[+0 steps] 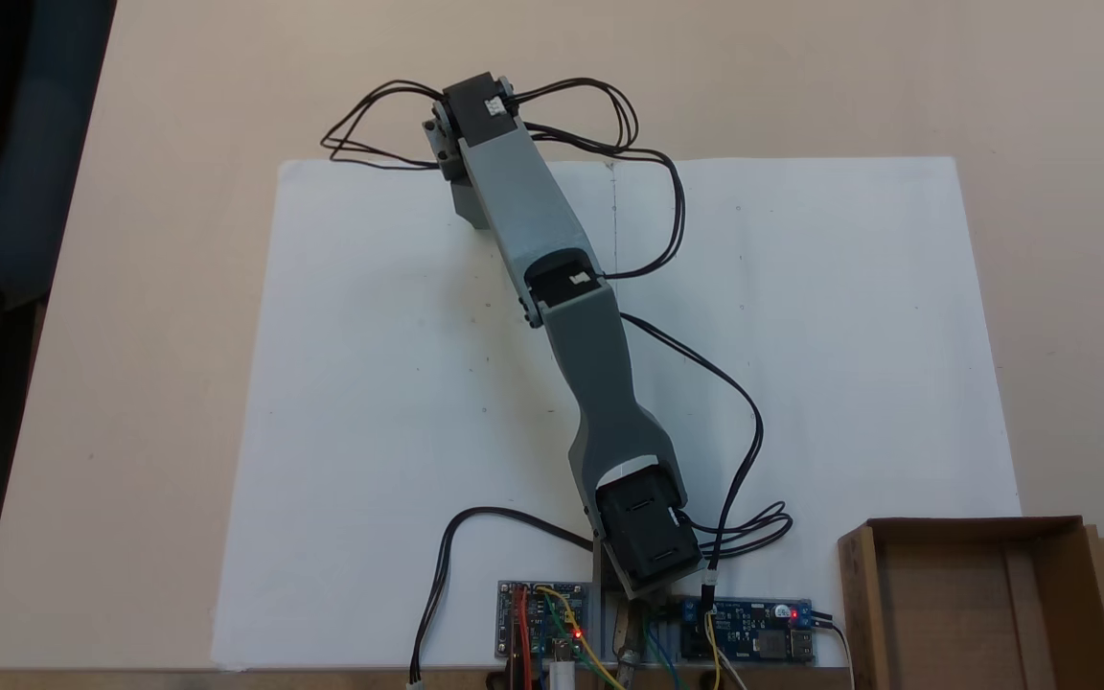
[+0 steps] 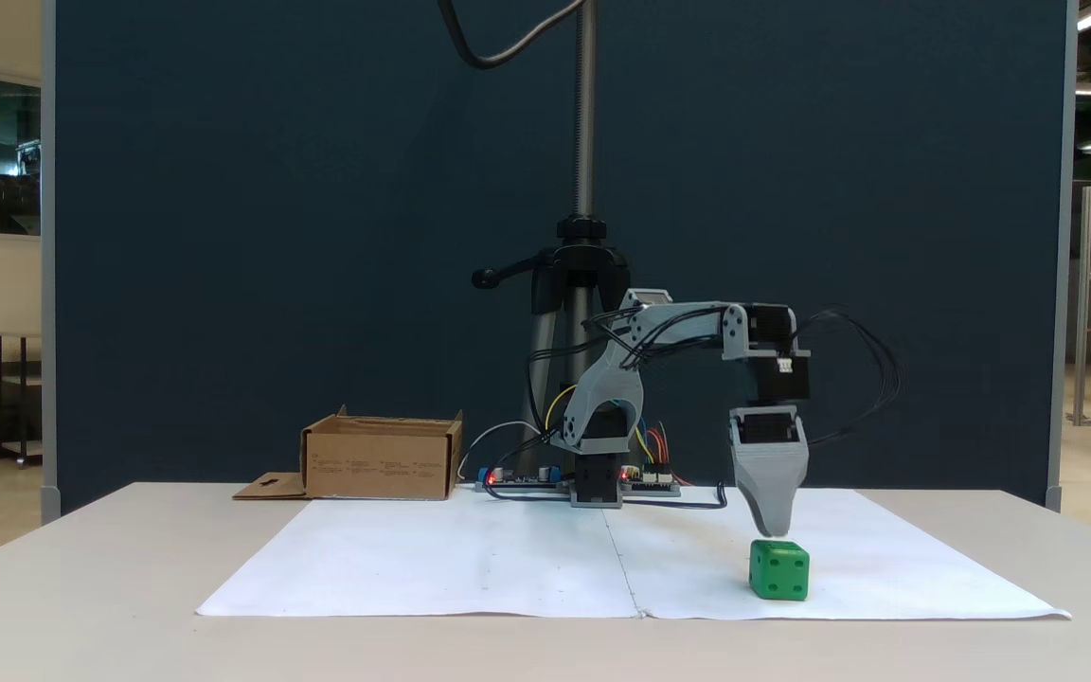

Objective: Grasp a green dice and put it in the bin.

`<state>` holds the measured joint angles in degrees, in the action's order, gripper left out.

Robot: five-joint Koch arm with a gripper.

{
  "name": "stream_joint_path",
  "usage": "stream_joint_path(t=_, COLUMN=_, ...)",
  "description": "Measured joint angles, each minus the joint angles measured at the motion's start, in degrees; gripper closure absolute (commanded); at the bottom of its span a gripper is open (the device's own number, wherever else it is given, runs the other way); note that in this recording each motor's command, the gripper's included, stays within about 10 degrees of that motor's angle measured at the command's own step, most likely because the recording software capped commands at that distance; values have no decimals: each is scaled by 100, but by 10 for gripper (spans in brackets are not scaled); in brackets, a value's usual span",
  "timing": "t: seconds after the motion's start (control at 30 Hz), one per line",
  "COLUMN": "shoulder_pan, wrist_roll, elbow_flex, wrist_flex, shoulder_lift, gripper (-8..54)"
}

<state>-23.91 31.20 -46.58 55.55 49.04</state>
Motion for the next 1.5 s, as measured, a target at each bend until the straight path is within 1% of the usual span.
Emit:
stream_joint_path(t=0.17, shoulder_pan=0, wrist_roll=0, elbow_flex=149, wrist_flex=-26, shoulder_lift=-141, gripper=50)
stream_joint_path(t=1.33, shoulder_pan=0, wrist_roll=0, elbow_flex=141, wrist_flex=-202, shoulder_lift=-765, gripper=52)
stream_joint_path(t=1.4, shoulder_pan=0, wrist_roll=0, elbow_flex=149, wrist_flex=-211, shoulder_lift=-782, gripper=79)
stream_joint_path(t=1.47, shoulder_pan=0, wrist_roll=0, elbow_flex=149, wrist_flex=-211, shoulder_lift=-782, gripper=91)
stream_joint_path(t=1.5, shoulder_pan=0, wrist_roll=0, elbow_flex=149, wrist_flex=-211, shoulder_lift=-782, gripper=112)
